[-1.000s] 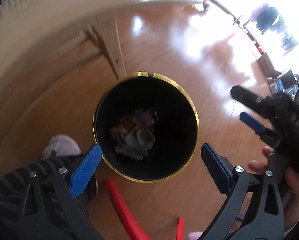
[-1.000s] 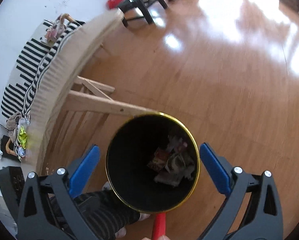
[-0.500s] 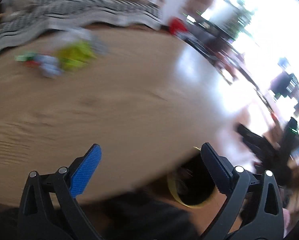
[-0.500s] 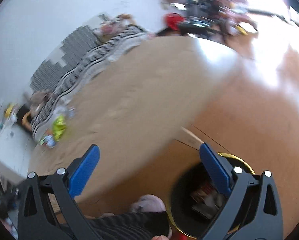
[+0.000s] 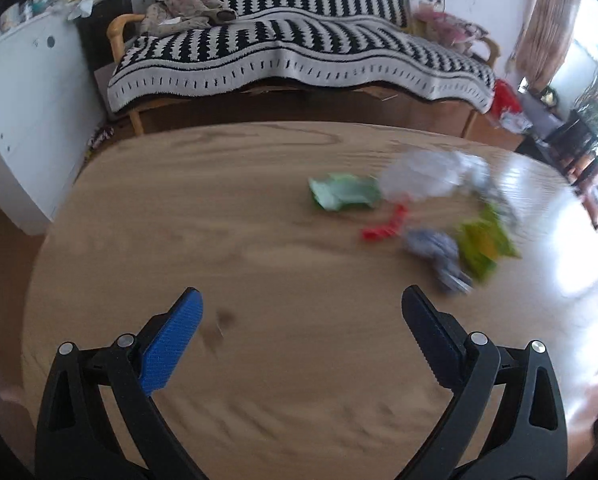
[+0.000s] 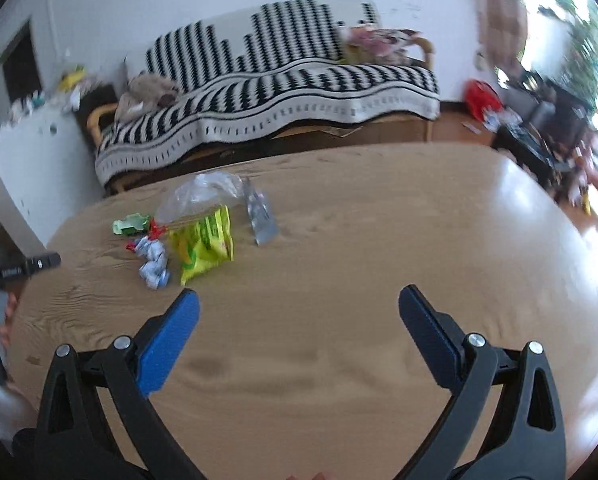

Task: Collect trash
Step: 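Move both open tools back over the table toward the green tray and blister pack, then grasp the green plastic tray with left tool while right grasps the blister pack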

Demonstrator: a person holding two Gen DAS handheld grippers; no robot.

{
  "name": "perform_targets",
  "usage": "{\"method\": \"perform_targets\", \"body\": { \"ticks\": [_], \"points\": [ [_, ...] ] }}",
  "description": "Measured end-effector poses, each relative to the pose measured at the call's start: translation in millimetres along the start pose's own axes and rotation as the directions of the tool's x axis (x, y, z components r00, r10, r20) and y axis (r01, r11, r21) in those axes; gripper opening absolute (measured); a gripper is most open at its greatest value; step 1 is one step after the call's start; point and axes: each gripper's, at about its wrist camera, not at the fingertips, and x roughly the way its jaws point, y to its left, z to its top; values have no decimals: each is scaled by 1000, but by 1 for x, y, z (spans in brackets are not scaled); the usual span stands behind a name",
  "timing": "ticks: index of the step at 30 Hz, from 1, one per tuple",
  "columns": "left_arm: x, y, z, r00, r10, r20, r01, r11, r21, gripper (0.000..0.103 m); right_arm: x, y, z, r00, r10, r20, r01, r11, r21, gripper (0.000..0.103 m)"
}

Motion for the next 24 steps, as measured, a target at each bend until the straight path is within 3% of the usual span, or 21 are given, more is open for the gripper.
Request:
{"method": "perform_targets", "body": {
  "ticks": [4, 8, 13, 16, 21, 24],
  "points": [
    [50, 11, 34, 996, -19, -82, 25, 997, 79, 97, 62, 17, 38, 997, -7, -74, 1, 997, -75, 97],
    [87, 0, 53, 996, 25, -81, -7, 977, 213, 97, 121, 29, 63, 990, -9, -143, -9, 992, -125, 97],
    [126, -1, 71, 993, 8, -117, 26, 957, 289, 97, 198, 52, 85, 971, -67, -230, 18, 978, -206, 97],
    [134, -9, 72, 990, -36, -140, 85, 928, 363, 97, 228, 64, 88, 959, -74, -272, 6, 969, -245, 97],
    [143, -20, 74, 988, -51, -148, 116, 871, 478, 97, 256, 63, 90, 949, -53, -312, -17, 976, -217, 97],
    [149, -25, 83, 987, -55, -152, 124, 860, 494, 97, 265, 54, 90, 936, -16, -352, -46, 985, -166, 97]
  ]
}}
